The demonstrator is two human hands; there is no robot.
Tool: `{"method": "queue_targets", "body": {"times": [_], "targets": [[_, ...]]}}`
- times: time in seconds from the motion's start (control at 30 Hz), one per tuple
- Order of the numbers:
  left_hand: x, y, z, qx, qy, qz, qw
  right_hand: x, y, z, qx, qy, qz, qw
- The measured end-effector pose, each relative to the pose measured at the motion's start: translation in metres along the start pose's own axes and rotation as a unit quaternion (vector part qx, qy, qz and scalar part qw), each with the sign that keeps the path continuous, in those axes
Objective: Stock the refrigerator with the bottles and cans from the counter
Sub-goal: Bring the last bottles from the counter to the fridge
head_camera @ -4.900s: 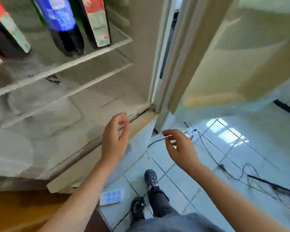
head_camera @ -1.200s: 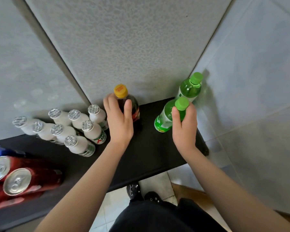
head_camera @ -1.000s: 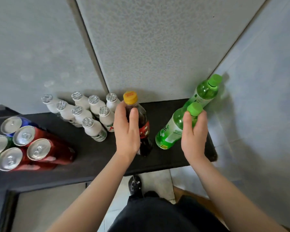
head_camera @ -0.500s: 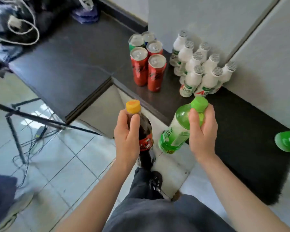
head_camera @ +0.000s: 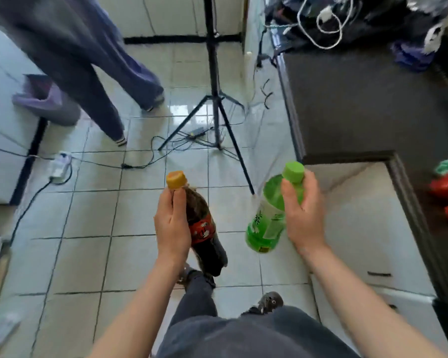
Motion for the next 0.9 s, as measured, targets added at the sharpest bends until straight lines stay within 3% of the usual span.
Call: {"method": "queue_targets", "body": {"times": [0.2, 0.4, 0.7, 0.9], "targets": [[-0.169, 0.072, -0.054, -0.027, -0.034, 0.137, 0.99, 0.204, 0.018, -0.027, -0.022, 0.003, -0.145, 0.989], [-0.305, 0.097, -0.101, -0.062, -0.054, 0.269, 0.96, 0.388, 0.004, -0.063, -0.049, 0.037, -0.307, 0.95], [-0.452, 0.079, -0.182, -0.16, -0.069, 0.455, 0.873, 0.616, -0.05, -0.098, -0.093, 0.06, -0.493, 0.863], [-0.538, 0.096, -0.219, -0.227, -0.076, 0.554, 0.798, 0.77, -0.093, -0.124, -0.078, 0.1, -0.627, 0.769]]}}
Point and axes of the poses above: each hand's wrist, its own y-axis towards the middle knuckle, its own x-axis out of the palm, z = x × y, the point moved 10 cm from there along y, towards the middle knuckle, and after that the axes turned 12 degrees about y, right-handed, at the moved point
